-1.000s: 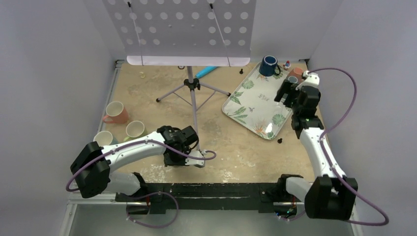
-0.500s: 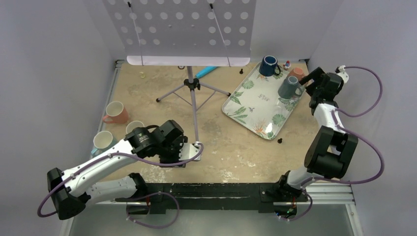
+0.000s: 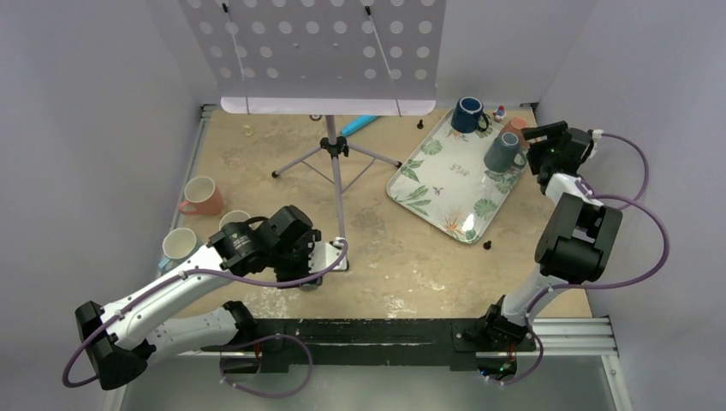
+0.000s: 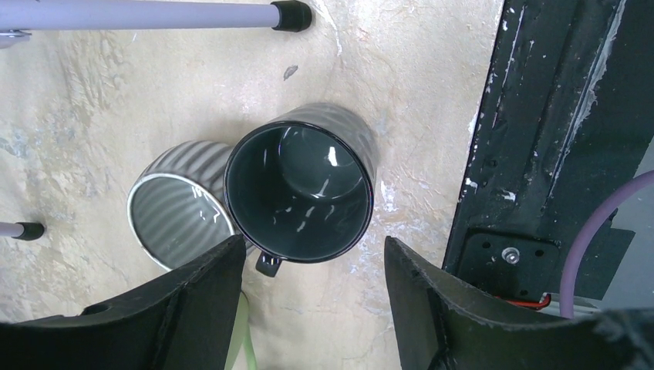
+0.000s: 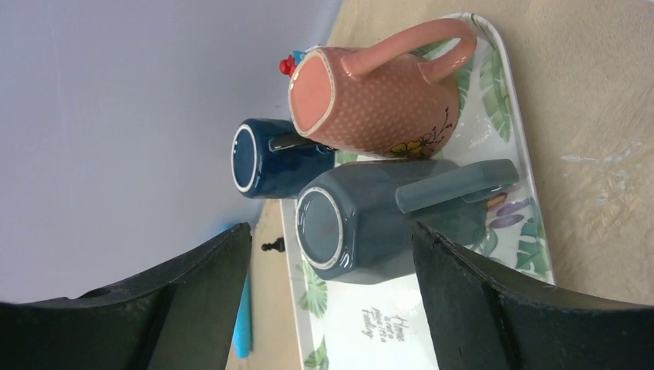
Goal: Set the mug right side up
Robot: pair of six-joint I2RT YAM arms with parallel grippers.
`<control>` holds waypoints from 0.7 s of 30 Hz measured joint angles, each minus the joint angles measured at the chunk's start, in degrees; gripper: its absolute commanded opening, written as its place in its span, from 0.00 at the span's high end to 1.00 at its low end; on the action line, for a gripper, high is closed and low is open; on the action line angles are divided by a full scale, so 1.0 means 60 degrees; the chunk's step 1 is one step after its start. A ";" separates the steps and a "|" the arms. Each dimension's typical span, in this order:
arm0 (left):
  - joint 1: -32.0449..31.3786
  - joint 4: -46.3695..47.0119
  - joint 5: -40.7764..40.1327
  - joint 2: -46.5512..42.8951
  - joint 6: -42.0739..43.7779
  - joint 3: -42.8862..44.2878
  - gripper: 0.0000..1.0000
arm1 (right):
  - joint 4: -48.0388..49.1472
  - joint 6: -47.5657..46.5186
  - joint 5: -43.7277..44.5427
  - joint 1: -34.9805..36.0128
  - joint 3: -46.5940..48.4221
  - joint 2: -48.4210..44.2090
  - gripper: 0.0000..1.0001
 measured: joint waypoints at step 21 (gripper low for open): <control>0.0007 0.0036 -0.0047 -0.0324 -0.0106 -0.0040 0.29 | 0.0284 0.1129 -0.0317 -0.0058 0.0984 0.1993 0.24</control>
